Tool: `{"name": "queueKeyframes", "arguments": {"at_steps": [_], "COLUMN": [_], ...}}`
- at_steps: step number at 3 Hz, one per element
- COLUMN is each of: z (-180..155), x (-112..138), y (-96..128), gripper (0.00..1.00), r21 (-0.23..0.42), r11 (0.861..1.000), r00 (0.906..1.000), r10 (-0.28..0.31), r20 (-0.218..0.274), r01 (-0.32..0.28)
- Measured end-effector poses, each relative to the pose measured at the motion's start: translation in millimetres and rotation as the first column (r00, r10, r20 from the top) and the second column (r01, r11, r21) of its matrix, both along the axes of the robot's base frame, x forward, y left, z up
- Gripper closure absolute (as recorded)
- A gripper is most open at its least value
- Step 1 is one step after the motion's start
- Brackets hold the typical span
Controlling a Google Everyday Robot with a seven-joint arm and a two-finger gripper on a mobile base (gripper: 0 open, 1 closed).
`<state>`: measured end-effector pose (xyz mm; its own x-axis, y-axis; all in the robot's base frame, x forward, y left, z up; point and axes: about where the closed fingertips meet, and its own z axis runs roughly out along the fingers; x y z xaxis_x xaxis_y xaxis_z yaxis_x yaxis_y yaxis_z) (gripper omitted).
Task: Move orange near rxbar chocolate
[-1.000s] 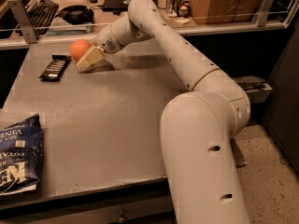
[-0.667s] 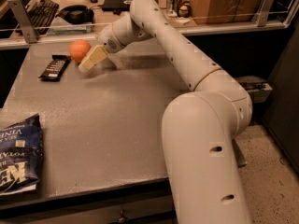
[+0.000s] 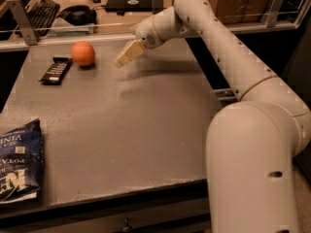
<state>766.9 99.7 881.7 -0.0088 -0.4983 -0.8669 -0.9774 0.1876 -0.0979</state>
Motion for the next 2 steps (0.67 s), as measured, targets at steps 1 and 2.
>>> {"name": "queueKeyframes", "arguments": {"at_steps": [1,2], "z": [24,24], "x": [-10,-10], "y": [-67,-85], "gripper": [0.00,0.00], "r21": [0.026,0.027], "r11": [0.998,0.996], "r00": [0.9974,0.9956], "r10": [-0.064,-0.087], "r20": [0.033,0.033], "r01": [0.064,0.087]}}
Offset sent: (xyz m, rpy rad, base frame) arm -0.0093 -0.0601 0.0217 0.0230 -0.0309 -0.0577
